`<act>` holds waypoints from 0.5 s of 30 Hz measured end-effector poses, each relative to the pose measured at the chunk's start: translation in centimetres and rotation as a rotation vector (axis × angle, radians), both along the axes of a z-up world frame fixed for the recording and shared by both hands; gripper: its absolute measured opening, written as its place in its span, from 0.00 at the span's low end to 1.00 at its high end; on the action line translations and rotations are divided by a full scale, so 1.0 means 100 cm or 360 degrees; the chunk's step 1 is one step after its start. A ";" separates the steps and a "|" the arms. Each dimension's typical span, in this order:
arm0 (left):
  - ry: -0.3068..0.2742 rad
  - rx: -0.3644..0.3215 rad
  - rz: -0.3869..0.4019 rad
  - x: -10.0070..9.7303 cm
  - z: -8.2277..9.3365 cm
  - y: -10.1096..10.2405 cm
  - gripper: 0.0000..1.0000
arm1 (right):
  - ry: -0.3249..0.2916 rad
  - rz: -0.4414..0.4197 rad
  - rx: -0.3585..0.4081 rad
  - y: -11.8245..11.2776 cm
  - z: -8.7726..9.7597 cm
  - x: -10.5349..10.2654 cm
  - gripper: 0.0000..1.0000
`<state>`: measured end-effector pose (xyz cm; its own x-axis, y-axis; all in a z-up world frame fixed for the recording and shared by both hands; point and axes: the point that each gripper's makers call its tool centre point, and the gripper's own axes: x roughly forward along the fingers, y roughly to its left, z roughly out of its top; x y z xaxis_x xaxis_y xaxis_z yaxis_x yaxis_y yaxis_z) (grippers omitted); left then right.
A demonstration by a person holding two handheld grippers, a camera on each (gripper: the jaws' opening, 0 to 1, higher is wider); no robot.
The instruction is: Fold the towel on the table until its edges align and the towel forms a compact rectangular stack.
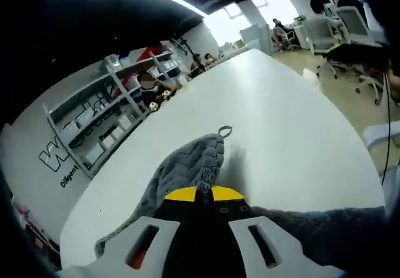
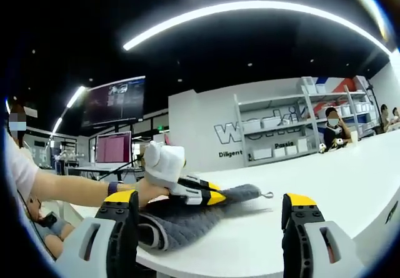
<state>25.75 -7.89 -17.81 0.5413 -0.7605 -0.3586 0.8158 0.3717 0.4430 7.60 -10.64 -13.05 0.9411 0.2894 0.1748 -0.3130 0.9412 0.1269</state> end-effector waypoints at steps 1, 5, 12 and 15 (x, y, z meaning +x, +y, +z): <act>0.0055 -0.0067 0.0023 0.002 0.005 0.002 0.05 | 0.0003 -0.0001 0.0000 -0.001 0.000 0.000 0.97; 0.0237 -0.0335 0.0115 0.022 0.033 0.013 0.04 | 0.0006 -0.0007 0.0007 -0.001 -0.001 0.000 0.97; 0.0497 -0.0695 0.0271 0.051 0.060 0.042 0.04 | 0.0006 0.0007 0.0006 0.000 0.000 0.001 0.97; 0.0653 -0.0838 0.0361 0.052 0.058 0.058 0.04 | 0.0010 0.0005 0.0006 -0.001 -0.001 0.001 0.97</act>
